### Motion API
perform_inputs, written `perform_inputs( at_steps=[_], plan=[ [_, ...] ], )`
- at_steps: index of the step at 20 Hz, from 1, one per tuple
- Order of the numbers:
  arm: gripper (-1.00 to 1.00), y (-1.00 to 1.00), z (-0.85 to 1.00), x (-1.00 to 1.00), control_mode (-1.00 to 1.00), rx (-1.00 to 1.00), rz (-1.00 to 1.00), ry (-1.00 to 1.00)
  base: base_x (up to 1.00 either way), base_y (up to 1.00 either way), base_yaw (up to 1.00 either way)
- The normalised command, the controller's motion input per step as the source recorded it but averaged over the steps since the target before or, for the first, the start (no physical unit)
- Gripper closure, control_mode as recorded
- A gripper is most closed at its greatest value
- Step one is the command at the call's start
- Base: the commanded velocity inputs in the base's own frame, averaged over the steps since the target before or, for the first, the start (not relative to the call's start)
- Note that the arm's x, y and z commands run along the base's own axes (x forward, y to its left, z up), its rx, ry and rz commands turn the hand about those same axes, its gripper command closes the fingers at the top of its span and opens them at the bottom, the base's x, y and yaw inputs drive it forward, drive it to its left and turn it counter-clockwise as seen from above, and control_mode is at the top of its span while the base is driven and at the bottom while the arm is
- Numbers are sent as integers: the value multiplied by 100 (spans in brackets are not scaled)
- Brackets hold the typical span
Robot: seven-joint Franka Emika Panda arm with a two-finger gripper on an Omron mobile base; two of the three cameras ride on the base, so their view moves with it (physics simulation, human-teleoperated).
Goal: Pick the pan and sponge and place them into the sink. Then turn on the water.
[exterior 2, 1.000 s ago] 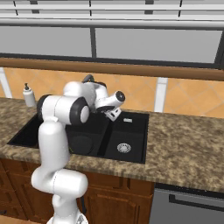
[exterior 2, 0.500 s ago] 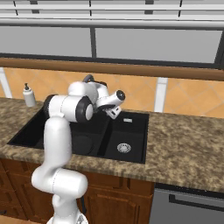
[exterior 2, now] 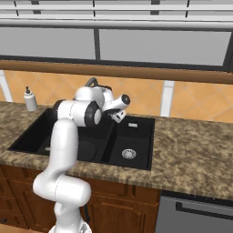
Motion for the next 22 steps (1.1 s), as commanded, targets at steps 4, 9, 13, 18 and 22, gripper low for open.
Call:
perform_inputs(
  at_steps=[4,9,13,18,22],
  plan=[
    [-100,2,-7,33,-100,3,0,-1,0,0,0],
    [-100,8,-5,34,-100,7,0,-7,0,0,0],
    [-100,12,-22,40,-100,1,0,-4,0,0,0],
    [-100,8,-26,38,-100,0,0,0,0,0,0],
    [100,9,-17,15,-100,0,0,0,0,0,0]
  ],
)
